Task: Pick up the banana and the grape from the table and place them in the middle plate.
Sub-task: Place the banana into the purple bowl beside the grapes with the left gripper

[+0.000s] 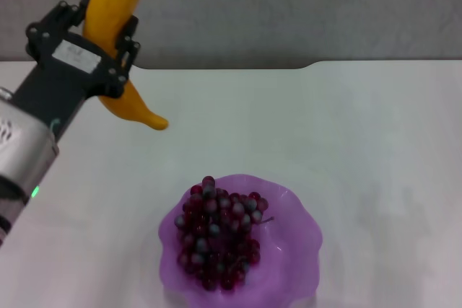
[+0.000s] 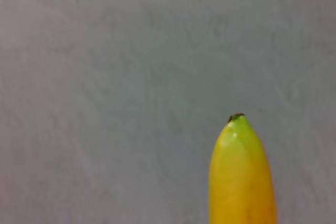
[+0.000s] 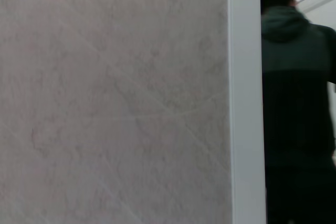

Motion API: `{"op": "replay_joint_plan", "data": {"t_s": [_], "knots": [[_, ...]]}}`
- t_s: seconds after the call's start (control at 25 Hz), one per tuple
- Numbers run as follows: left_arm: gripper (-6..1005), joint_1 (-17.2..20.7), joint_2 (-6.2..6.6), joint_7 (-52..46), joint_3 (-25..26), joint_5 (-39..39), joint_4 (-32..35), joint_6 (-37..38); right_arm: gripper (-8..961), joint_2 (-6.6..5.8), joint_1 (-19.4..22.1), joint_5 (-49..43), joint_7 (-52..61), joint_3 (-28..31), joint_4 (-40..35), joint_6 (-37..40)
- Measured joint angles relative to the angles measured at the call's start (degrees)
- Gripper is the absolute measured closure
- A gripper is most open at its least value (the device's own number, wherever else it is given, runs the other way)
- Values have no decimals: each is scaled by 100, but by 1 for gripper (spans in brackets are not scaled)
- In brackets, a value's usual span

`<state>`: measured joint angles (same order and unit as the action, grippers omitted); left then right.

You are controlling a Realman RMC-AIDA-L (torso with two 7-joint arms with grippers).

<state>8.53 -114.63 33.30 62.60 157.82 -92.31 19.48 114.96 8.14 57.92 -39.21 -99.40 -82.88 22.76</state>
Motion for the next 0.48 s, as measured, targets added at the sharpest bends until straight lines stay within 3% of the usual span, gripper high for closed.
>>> {"op": "replay_joint_plan", "data": {"t_s": [0.36,0.4,0.48], "knots": [[491,-375,456,-1290,-492,14,268,322,434,0,-8,0,-7,-16,7,0],[491,-375,456,-1290,-492,14,268,322,434,0,-6,0,-2,-10,8,0],[490,-516,617,-1928,-572,114,372,468,435,0,-2,0,4,-3,9,0]]}}
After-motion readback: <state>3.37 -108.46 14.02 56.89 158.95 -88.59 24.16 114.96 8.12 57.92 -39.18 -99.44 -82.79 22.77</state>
